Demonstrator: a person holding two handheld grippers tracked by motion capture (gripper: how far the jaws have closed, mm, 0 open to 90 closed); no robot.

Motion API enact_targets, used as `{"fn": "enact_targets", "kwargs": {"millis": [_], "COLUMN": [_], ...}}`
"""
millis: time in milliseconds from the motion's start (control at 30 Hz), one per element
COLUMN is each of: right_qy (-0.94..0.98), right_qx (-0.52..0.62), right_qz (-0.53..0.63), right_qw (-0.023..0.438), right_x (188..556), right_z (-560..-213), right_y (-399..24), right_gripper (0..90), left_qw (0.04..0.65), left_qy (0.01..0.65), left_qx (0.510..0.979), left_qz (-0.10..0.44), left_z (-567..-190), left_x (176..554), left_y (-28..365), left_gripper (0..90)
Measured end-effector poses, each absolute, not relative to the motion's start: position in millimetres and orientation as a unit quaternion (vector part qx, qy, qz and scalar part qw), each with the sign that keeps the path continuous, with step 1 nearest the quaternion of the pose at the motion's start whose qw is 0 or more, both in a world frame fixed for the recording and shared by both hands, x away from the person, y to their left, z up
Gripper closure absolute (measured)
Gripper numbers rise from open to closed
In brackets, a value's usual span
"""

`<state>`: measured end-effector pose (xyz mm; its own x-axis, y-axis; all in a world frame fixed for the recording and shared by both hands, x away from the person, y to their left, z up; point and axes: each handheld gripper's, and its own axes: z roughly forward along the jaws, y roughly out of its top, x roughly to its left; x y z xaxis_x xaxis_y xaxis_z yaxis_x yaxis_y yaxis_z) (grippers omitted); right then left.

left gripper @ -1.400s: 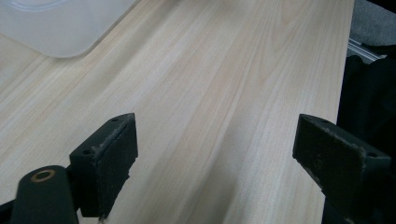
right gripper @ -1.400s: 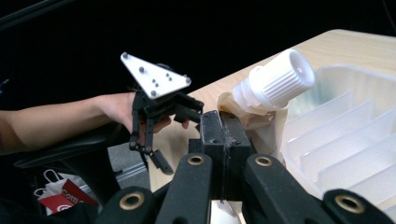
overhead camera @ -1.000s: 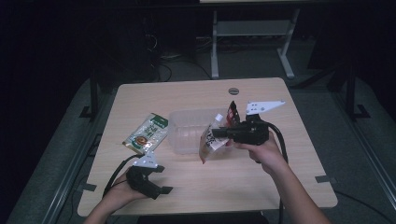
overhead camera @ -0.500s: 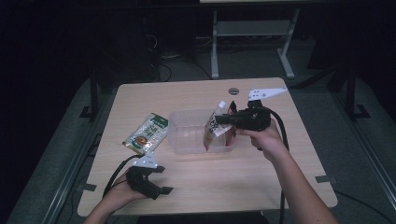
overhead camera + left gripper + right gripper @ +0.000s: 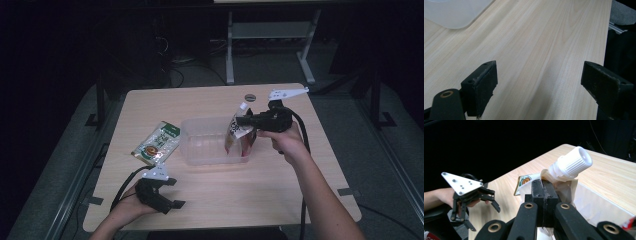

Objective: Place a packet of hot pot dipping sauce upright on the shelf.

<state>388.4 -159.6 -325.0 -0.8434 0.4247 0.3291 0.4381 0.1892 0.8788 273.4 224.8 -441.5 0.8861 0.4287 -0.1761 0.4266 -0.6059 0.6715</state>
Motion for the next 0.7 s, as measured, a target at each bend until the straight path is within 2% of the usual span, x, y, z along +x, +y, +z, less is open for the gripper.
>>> {"fn": "enact_targets", "kwargs": {"millis": [700], "right_qy": [-0.785], "right_qx": [-0.304], "right_qz": [-0.539], "right_qw": [0.004], "right_x": [408.5], "right_z": [-342.7], "right_y": [-154.7], "right_gripper": [89.9], "left_qw": [0.377], "left_qy": [0.242], "left_qx": [0.894], "left_qz": [-0.003], "left_z": [-443.2], "left_x": [274.4], "left_y": [226.4], "left_gripper": [13.3]}}
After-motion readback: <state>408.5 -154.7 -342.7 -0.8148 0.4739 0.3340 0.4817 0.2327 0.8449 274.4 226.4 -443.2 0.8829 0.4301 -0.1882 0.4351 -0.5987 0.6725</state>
